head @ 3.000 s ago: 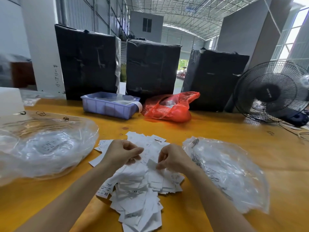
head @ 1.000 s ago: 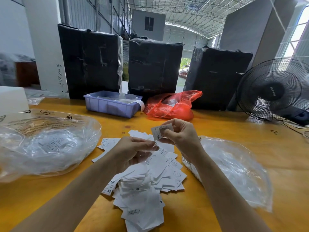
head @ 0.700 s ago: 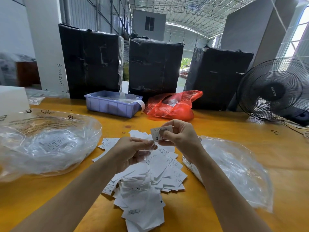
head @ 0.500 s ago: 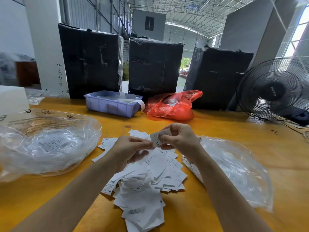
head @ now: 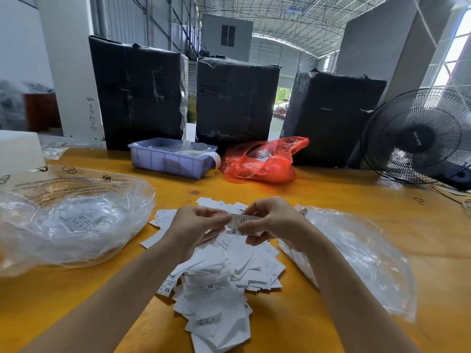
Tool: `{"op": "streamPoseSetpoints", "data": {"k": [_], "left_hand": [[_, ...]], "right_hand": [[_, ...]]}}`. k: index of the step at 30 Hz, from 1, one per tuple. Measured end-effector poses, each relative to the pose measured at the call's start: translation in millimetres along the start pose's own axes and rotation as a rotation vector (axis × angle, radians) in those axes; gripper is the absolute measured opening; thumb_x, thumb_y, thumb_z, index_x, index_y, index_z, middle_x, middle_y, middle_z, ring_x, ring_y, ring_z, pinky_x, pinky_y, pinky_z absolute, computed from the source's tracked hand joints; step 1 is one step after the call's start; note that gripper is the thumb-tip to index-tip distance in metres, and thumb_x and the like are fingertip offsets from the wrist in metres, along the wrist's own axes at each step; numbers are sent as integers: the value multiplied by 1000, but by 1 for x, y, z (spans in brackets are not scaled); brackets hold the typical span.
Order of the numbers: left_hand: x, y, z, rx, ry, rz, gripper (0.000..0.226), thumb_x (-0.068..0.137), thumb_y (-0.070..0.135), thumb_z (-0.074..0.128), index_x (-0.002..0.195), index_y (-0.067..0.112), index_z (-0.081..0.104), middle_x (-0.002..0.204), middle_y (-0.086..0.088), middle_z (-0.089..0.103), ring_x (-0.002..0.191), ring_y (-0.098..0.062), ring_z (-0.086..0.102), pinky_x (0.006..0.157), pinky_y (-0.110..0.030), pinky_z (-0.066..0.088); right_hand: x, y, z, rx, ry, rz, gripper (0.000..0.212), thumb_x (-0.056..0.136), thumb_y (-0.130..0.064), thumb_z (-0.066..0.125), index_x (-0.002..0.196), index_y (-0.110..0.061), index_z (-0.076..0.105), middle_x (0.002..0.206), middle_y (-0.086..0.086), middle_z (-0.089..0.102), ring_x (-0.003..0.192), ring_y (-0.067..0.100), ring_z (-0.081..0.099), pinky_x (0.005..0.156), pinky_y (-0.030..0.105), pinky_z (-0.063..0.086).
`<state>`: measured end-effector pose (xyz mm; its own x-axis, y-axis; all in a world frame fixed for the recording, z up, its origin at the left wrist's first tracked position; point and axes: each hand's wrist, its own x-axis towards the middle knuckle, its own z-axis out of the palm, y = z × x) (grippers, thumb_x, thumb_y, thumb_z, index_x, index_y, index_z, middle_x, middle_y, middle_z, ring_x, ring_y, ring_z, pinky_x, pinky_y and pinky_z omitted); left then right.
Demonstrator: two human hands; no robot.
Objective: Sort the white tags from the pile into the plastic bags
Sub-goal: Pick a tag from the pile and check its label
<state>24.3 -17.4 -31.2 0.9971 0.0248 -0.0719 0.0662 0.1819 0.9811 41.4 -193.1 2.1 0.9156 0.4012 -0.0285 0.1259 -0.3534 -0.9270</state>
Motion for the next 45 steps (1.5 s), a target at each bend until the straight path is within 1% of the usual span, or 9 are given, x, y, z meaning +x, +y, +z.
{"op": "streamPoseSetpoints", "data": {"k": [8,13,17,22,27,30,38,42,45], "left_hand": [[2,-6,2,148,64,153,27,61,3,82,85,6,68,70,-8,72,61,-12,68,55,-18,51],[-4,-4,4,150,-26,165,43,50,8,83,90,3,68,80,-13,72,72,-18,70,62,-22,55],[-5,0,6,4,-60,92,31,65,-13,73,93,-3,63,79,-16,69,65,-17,70,57,-21,56],[-5,3,6,-74,-52,112,29,71,-15,67,95,-2,60,83,-17,72,69,-22,71,64,-25,59],[-4,-1,8,49,-23,183,35,67,-13,73,97,-1,61,87,-16,72,70,-19,71,62,-23,57],[-6,-4,10,118,-65,179,38,64,-14,75,96,2,63,88,-21,72,73,-24,70,71,-28,58],[-5,-7,11,134,-64,194,37,64,-11,77,98,0,65,89,-20,68,75,-21,65,66,-21,56],[-3,-6,12,-101,-17,114,15,80,-6,65,93,-11,62,86,-23,66,74,-25,66,60,-20,56],[0,-6,13,-198,22,55,15,87,0,59,85,-15,61,82,-22,66,76,-29,64,56,-22,57]], "right_hand": [[0,2,-1,42,-74,44,23,73,2,75,93,2,64,76,17,68,55,18,66,54,24,55],[-1,3,-3,154,-85,30,23,71,0,77,91,-2,66,73,11,68,56,19,65,56,24,55],[-1,3,-6,177,-38,36,26,70,3,76,93,-1,64,73,12,69,55,20,66,54,25,55],[-1,3,-9,101,-51,56,26,71,3,76,94,1,63,77,15,69,55,20,66,52,24,54],[-1,2,-10,90,-61,40,25,72,2,76,93,-1,64,74,13,70,55,20,66,53,25,55],[-1,2,-9,113,-40,22,28,71,1,77,95,-1,63,70,9,70,54,19,66,53,24,54],[3,7,2,152,28,-49,19,79,-8,72,95,-3,63,66,8,64,53,13,64,54,21,52],[9,8,13,68,160,-125,17,93,-5,56,103,5,65,65,4,56,52,9,50,55,21,47],[11,7,15,12,186,-148,21,94,0,51,109,3,65,66,1,52,52,7,46,53,18,45]]}}
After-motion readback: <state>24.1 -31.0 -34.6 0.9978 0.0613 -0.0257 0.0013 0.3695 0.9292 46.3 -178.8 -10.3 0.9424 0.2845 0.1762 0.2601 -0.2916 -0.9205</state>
